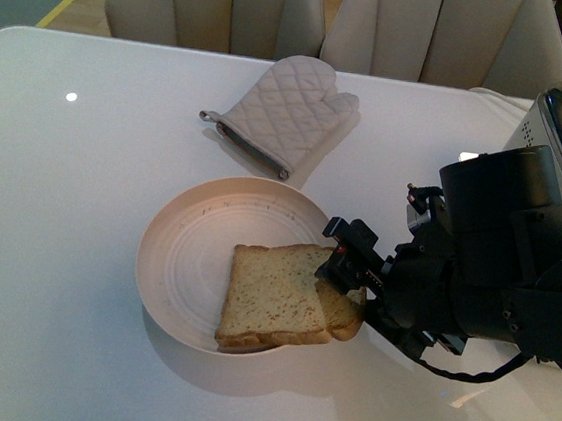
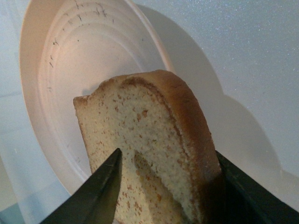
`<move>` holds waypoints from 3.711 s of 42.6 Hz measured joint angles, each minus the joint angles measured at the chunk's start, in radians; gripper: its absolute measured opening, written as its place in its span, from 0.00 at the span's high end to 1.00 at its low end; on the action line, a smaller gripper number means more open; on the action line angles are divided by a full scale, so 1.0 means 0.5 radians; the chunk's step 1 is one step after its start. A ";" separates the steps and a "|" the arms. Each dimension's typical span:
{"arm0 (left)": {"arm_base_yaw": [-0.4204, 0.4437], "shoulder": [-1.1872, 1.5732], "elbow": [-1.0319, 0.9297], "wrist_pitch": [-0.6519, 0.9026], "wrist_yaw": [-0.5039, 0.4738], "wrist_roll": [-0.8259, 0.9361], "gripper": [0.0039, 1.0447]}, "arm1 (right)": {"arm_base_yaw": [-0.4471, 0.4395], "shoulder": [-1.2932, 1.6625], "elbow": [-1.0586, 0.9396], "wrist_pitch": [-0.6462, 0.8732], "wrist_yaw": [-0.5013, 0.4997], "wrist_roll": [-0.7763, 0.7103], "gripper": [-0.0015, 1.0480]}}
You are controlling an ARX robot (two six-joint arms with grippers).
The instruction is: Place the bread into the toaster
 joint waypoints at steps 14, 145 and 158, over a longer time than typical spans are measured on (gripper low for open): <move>0.000 0.000 0.000 0.000 0.000 0.000 0.06 | -0.022 -0.060 -0.027 0.082 -0.025 0.026 0.97; 0.000 0.000 0.000 0.000 0.000 0.000 0.06 | -0.789 -3.153 -1.357 -0.068 0.495 -1.720 0.98; 0.000 0.000 0.000 0.000 0.000 0.000 0.06 | -0.789 -3.386 -1.462 -0.198 0.494 -1.720 0.98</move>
